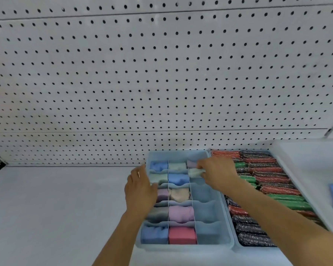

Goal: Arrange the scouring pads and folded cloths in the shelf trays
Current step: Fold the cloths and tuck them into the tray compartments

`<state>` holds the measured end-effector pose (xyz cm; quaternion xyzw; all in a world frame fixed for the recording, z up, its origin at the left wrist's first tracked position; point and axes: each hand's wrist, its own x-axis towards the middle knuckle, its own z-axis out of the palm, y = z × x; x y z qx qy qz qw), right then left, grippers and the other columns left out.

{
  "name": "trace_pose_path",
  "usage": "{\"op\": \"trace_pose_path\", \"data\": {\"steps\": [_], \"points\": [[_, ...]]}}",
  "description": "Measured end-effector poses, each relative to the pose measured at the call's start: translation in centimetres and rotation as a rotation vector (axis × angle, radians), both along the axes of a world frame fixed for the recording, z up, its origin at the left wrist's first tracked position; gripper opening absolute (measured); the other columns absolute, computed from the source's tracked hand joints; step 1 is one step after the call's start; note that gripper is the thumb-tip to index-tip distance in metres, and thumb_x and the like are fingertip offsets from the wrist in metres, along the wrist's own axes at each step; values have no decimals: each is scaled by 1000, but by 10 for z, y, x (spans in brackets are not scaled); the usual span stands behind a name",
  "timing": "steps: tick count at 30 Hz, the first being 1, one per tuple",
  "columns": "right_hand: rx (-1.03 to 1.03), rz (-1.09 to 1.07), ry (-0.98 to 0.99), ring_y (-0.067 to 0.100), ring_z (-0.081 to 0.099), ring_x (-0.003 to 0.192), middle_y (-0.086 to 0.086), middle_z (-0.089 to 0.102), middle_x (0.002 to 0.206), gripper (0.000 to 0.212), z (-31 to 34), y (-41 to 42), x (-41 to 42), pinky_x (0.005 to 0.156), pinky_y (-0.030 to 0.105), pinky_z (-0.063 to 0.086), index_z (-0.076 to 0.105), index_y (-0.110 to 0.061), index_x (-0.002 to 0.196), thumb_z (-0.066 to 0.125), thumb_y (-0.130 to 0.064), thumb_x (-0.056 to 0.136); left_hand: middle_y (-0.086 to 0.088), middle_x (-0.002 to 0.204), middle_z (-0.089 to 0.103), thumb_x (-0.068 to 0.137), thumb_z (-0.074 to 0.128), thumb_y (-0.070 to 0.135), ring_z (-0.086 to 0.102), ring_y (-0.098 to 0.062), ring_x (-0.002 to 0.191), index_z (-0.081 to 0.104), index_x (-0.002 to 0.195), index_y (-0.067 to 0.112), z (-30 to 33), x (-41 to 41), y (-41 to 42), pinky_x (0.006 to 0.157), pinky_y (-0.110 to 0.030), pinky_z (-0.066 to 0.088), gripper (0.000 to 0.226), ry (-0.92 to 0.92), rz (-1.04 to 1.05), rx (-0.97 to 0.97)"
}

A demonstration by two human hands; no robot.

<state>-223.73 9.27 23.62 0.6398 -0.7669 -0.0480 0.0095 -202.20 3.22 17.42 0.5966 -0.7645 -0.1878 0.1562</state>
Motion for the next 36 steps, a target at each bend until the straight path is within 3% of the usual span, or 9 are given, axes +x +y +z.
{"op": "trace_pose_path", "data": {"steps": [2, 6, 14, 21, 26, 28, 31, 33, 36], "points": [[93, 23, 125, 25, 64, 104, -2, 66, 111, 27, -7, -9, 6, 71, 27, 37, 58, -26, 114, 53, -16, 89, -11, 147, 32, 97, 48, 22, 52, -33, 115, 21, 147, 14, -7, 3, 0, 87, -37, 43, 57, 23, -12, 119], [178, 4, 201, 21, 65, 102, -4, 66, 109, 24, -24, -25, 12, 69, 27, 38, 60, -23, 111, 58, -14, 88, -6, 151, 36, 100, 40, 17, 54, -32, 118, 9, 153, 20, -11, 5, -2, 94, -38, 43, 62, 30, 5, 180], [230, 47, 289, 18, 65, 102, -5, 69, 106, 24, -39, -36, 18, 72, 25, 41, 65, -21, 106, 56, -8, 89, -5, 131, 54, 97, 41, 12, 60, -27, 99, 14, 149, 24, -11, 4, -3, 80, -36, 48, 61, 10, 32, 163], [204, 59, 241, 19, 64, 103, -3, 67, 110, 24, -38, -30, 17, 76, 27, 46, 61, -21, 110, 57, -9, 89, -9, 125, 57, 96, 42, 12, 60, -30, 97, 19, 146, 22, -9, 3, -3, 81, -39, 50, 55, 20, 33, 176], [57, 82, -61, 26, 61, 106, 4, 63, 118, 35, -30, -12, 2, 81, 33, 49, 55, -21, 123, 51, -12, 90, -10, 116, 60, 96, 44, 16, 59, -27, 88, 27, 141, 20, -13, 5, -6, 76, -35, 48, 48, 94, 33, 203], [-114, 138, -226, 28, 60, 106, 4, 65, 118, 33, -25, 7, -8, 86, 37, 50, 61, -25, 122, 54, -17, 91, -11, 124, 56, 94, 50, 21, 59, -30, 98, 29, 142, 20, -12, 6, -4, 84, -38, 49, 52, 126, 27, 200], [-523, 206, -336, 26, 65, 87, 0, 72, 94, 18, -17, 47, -41, 75, 37, 51, 73, -22, 100, 66, -18, 84, -20, 130, 54, 86, 67, 21, 53, -40, 113, 43, 138, 7, -13, 0, -1, 92, -48, 45, 60, -47, 39, -140], [-715, 113, -369, 17, 63, 83, -3, 71, 91, 14, -11, 77, -77, 75, 31, 49, 73, -19, 99, 66, -19, 87, -23, 127, 57, 82, 72, 18, 53, -43, 114, 51, 132, 2, -6, -19, 8, 95, -52, 44, 57, -5, -14, -330], [-835, -251, -428, 11, 58, 81, -6, 67, 90, 11, 0, 123, -141, 72, 26, 45, 71, -22, 99, 64, -21, 91, -15, 130, 54, 88, 58, 31, 46, -33, 121, 52, 131, 6, 12, -71, 42, 101, -47, 39, 50, 249, -210, -264]]}}
